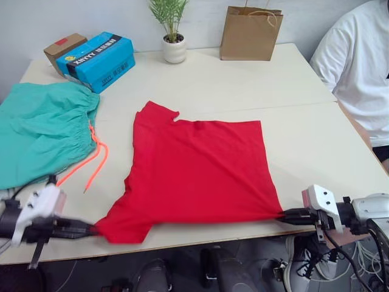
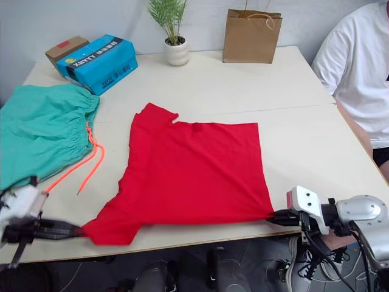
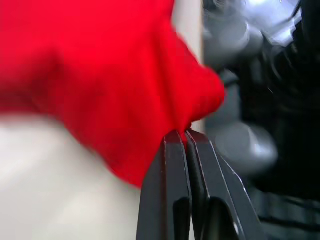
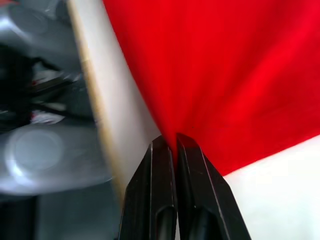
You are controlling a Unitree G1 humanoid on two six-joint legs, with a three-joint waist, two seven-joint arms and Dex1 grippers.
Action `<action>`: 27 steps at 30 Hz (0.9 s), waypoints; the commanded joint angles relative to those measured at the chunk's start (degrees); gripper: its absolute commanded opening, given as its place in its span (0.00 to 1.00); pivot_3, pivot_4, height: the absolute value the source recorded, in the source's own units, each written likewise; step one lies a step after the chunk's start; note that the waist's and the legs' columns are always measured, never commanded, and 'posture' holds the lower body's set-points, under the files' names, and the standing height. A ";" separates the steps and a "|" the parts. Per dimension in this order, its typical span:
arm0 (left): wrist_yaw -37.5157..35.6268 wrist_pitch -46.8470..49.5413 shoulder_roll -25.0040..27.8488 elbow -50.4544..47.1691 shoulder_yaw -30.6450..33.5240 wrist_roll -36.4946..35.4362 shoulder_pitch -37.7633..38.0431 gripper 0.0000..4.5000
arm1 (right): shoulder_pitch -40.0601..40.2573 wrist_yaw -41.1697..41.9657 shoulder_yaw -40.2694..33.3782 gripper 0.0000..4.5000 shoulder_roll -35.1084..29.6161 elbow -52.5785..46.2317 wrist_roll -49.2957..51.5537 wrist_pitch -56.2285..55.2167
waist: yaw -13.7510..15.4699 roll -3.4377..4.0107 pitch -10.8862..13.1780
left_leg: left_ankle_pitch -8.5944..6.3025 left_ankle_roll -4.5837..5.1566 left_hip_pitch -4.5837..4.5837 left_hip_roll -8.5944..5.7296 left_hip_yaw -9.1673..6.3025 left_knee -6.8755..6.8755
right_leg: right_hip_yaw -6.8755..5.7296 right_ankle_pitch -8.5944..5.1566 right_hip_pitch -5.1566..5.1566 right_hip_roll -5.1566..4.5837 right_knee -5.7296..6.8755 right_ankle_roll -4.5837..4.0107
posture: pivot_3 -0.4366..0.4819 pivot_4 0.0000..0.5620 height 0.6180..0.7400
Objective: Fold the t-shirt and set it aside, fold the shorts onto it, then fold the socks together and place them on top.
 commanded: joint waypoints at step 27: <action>41.51 -47.54 -10.78 69.60 -15.71 15.05 -113.87 0.00 | -86.78 -48.10 -2.46 0.01 15.69 63.47 -21.29 -54.62 | -1.31 0.04 0.03 | 0.69 -0.20 -2.13 -0.34 0.64 -0.14 | -0.54 1.22 -2.34 -0.10 -0.11 -0.07 | 0.48 0.27 1.00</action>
